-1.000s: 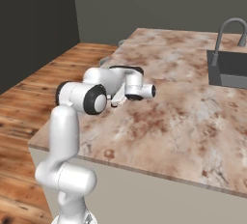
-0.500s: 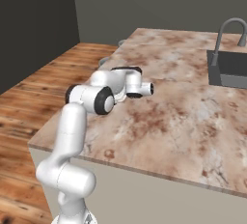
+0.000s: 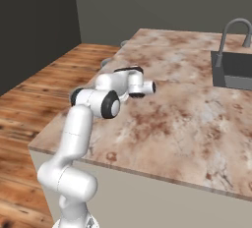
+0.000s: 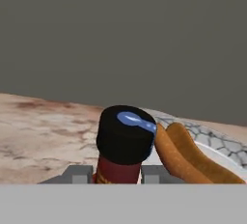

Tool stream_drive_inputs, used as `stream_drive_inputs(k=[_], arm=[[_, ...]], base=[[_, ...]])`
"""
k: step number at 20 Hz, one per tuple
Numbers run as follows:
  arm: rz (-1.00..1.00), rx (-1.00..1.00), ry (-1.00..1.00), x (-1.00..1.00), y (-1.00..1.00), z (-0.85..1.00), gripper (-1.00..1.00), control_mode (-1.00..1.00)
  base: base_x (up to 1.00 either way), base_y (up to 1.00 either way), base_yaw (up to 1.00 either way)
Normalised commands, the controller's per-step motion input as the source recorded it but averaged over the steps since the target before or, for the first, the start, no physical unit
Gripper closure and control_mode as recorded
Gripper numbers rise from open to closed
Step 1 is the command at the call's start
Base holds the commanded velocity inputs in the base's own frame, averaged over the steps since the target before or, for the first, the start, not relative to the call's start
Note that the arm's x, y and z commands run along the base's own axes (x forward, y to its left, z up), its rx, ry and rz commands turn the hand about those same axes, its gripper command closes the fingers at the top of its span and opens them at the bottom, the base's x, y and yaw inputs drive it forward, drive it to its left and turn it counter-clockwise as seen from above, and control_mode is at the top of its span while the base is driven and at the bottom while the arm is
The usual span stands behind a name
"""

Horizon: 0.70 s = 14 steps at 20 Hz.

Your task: Move the hot dog bun to the plate on the dining table and place the condiment next to that plate. Then navigate to the fridge and take the sausage and place it on the plate as well.

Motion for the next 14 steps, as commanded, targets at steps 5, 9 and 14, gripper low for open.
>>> stream_drive_inputs(k=[5, 9, 14], arm=[[0.00, -0.08, 0.00, -0.20, 0.12, -0.24, -1.00, -1.00], [0.00, -0.06, 0.00, -0.43, -0.03, -0.01, -1.00, -1.00], [-0.05, -0.07, 0.00, -0.14, -0.02, 0.28, -1.00, -1.00]], base=[[0.00, 0.00, 0.00], [0.00, 0.00, 0.00], [0.00, 0.00, 0.00]])
